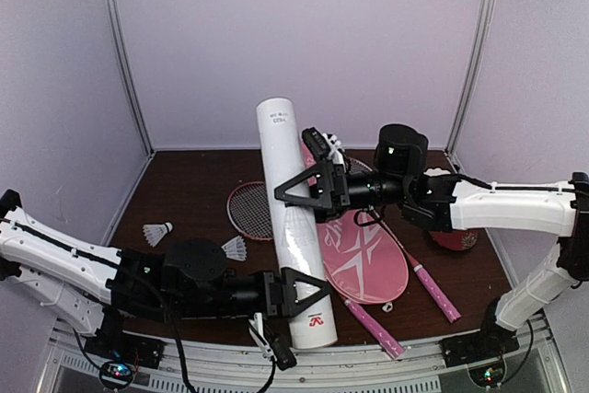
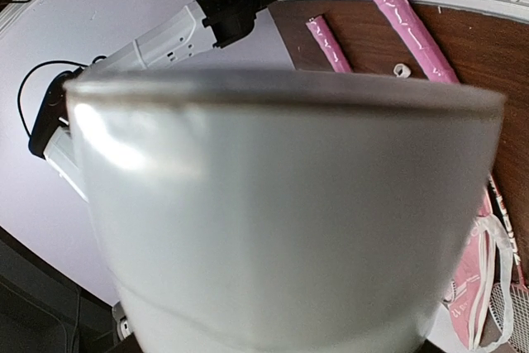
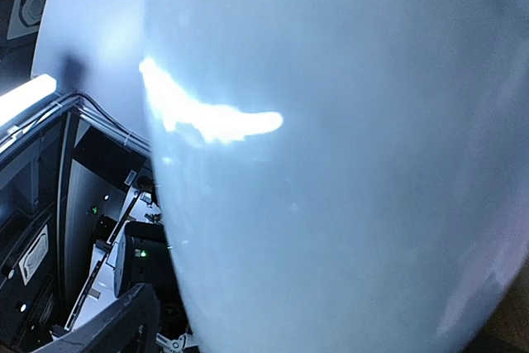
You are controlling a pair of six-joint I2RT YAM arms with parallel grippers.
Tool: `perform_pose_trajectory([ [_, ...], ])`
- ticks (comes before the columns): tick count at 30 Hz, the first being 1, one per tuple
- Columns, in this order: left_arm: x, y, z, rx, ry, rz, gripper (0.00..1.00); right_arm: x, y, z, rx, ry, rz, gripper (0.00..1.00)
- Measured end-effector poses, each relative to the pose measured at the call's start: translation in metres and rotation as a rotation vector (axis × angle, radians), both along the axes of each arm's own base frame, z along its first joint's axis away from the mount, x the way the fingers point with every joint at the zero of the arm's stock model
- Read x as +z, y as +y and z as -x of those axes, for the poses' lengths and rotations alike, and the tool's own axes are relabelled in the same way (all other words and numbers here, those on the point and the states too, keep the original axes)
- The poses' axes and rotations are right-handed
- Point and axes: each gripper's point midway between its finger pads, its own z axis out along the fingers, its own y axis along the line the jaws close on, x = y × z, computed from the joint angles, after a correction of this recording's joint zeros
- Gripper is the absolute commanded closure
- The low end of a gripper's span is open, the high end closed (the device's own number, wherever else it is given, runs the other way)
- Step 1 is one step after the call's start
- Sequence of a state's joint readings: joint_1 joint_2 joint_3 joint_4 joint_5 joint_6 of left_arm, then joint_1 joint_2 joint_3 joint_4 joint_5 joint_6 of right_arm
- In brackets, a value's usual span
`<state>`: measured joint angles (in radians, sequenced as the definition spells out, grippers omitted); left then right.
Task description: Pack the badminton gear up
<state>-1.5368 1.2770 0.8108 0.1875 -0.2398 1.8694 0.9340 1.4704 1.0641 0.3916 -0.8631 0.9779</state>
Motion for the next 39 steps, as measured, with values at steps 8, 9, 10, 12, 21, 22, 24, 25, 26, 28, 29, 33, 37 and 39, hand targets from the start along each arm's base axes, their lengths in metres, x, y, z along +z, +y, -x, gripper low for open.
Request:
perform_pose_trajectory([
  [8,0.0,0.0,0.002,-0.006,-0.003,-0.001,0.34,-0.015,0.0,0.009,0.02,-0.01,0.021,0.05],
  [9,0.0,0.0,0.002,-0.006,-0.003,-0.001,0.34,-0.018,0.0,0.011,0.024,-0.004,0.025,0.07],
  [10,0.0,0.0,0.002,-0.005,-0.003,0.001,0.34,-0.021,0.0,0.013,0.028,0.002,0.025,0.09],
  [12,0.001,-0.001,0.002,-0.006,-0.004,0.005,0.34,-0.025,0.001,0.017,0.035,0.02,0.021,0.13],
  [21,0.006,-0.002,0.0,0.001,-0.012,0.025,0.28,-0.012,0.003,0.019,0.043,0.063,-0.061,0.4],
  [22,0.006,-0.002,0.0,0.002,-0.011,0.025,0.27,-0.012,0.002,0.019,0.042,0.065,-0.063,0.41],
  [24,0.006,-0.002,0.0,0.004,-0.004,0.027,0.24,-0.013,0.002,0.018,0.039,0.065,-0.065,0.42],
  [25,0.006,-0.002,0.0,0.006,-0.003,0.029,0.18,-0.014,0.002,0.017,0.038,0.065,-0.063,0.42],
  [26,0.007,-0.002,0.0,0.009,0.002,0.031,0.1,-0.015,0.001,0.016,0.035,0.064,-0.062,0.42],
  [28,0.007,-0.001,-0.001,0.016,0.017,0.035,0.03,-0.016,-0.001,0.012,0.022,0.056,-0.057,0.43],
  [29,0.007,-0.001,-0.001,0.02,0.025,0.039,0.02,-0.017,-0.003,0.009,0.015,0.05,-0.054,0.43],
  [33,0.011,0.007,-0.002,0.038,0.07,0.066,0.02,-0.015,-0.016,-0.011,-0.045,0.015,-0.042,0.43],
  [37,0.003,0.019,0.0,0.059,0.127,0.073,0.02,0.0,-0.042,-0.04,-0.148,-0.051,-0.054,0.42],
  [39,0.0,0.023,-0.001,0.084,0.185,0.075,0.02,0.006,-0.055,-0.052,-0.202,-0.103,-0.041,0.41],
])
